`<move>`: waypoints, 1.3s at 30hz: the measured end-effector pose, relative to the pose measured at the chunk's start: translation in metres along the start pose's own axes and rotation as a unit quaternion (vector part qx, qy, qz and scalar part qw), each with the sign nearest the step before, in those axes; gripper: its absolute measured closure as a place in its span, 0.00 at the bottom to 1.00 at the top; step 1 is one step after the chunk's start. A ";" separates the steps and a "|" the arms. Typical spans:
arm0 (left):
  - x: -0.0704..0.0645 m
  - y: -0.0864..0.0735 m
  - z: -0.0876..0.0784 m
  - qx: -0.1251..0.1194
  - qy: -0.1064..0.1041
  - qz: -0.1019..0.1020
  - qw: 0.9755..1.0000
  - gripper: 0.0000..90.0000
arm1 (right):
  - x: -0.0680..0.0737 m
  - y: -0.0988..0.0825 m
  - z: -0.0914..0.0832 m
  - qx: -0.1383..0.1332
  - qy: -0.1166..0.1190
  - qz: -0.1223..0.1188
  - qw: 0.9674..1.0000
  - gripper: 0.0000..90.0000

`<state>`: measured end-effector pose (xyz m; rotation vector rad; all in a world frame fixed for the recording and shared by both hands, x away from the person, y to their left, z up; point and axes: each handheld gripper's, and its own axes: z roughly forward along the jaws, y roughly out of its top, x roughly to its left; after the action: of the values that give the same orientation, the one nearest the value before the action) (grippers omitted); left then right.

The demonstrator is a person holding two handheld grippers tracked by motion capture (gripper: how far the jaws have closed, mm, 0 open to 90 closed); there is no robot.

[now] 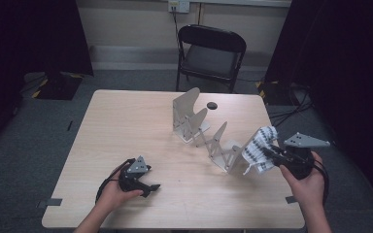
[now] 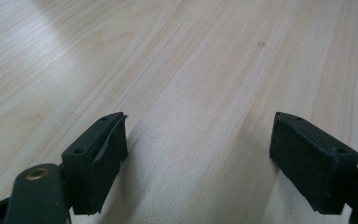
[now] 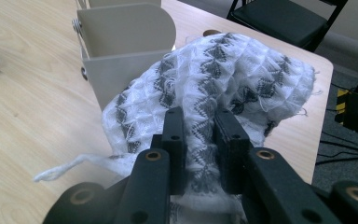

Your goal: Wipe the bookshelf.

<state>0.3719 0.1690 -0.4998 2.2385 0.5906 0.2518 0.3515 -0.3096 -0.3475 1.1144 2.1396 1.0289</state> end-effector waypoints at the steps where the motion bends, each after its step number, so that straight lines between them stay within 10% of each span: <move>1: 0.000 0.000 0.000 0.000 0.000 0.000 1.000 0.21 | 0.001 0.002 0.002 0.005 -0.001 -0.002 1.000 0.85; 39: 0.000 0.000 0.000 0.000 0.000 0.000 1.000 0.21 | 0.019 -0.084 0.083 0.091 0.028 0.048 0.994 0.84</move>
<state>0.3719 0.1690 -0.4998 2.2384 0.5903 0.2522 0.3629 -0.2933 -0.4657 1.2977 2.2813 0.9305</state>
